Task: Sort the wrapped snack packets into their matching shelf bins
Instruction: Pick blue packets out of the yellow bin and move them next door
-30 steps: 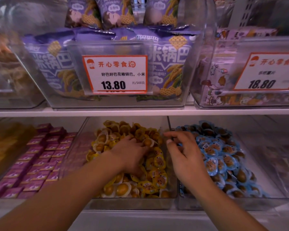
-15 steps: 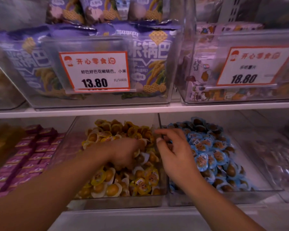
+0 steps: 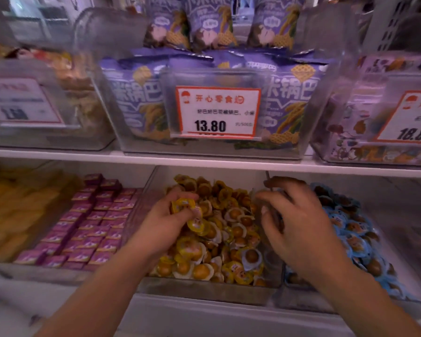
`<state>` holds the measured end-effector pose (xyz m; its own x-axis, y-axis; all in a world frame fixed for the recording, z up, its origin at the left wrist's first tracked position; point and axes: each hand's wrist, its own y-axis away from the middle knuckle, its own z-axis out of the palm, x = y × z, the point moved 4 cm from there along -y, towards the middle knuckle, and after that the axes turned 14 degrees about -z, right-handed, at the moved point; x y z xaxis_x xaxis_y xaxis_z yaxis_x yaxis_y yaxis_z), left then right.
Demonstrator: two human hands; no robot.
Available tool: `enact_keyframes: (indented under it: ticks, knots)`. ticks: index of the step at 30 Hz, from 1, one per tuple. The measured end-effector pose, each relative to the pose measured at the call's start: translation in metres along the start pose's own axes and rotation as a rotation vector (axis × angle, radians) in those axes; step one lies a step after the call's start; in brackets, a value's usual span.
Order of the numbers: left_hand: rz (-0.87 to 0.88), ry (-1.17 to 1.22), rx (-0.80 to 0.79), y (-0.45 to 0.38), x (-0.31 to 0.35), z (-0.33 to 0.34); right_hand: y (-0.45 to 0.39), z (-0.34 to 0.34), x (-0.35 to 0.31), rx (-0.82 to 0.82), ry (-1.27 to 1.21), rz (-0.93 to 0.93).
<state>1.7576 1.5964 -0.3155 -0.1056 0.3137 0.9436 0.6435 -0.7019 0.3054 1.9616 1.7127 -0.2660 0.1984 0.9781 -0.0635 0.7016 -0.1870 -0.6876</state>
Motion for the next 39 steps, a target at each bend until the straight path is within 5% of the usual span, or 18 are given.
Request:
enact_keyframes:
  ticks: [3, 6, 12, 17, 22, 24, 27, 29, 32, 34, 39]
  knots:
    - [0.076, -0.076, -0.023, 0.008, -0.006, -0.006, -0.010, 0.021, -0.032, -0.421, 0.118, -0.161]
    - [0.037, -0.012, -0.061, 0.012, -0.008, -0.009, 0.003, 0.062, -0.051, -0.847, 0.111, -0.015]
    - [-0.113, 0.220, -0.170, 0.012, -0.010, -0.016, 0.008, 0.092, -0.039, -0.979, -0.036, 0.225]
    - [-0.163, 0.347, -0.178, 0.006, -0.009, -0.017, 0.001, 0.094, -0.031, -0.845, -0.081, 0.325]
    - [-0.043, 0.236, -0.105, 0.002, -0.005, -0.013, -0.024, 0.051, -0.026, -0.178, -0.349, 0.303]
    - [0.161, -0.093, 0.045, 0.001, -0.004, -0.018, -0.024, 0.028, -0.022, -0.028, -0.478, 0.295]
    - [0.477, -0.709, 0.238, 0.004, 0.003, -0.010, -0.010, -0.009, -0.013, 0.136, -0.295, 0.208]
    - [0.577, -0.816, 0.193, 0.007, 0.010, 0.002, 0.006, -0.021, 0.009, 0.140, -0.179, 0.289]
    - [0.634, -0.930, -0.136, 0.003, 0.009, 0.036, 0.029, -0.018, 0.039, -0.058, -0.096, 0.504]
    - [0.567, -1.145, -0.314, -0.005, -0.005, 0.058, 0.037, -0.015, 0.040, -0.012, -0.114, 0.504]
    - [0.568, -1.650, -0.321, -0.037, -0.028, 0.074, 0.044, 0.022, 0.016, 0.026, -0.520, 0.537]
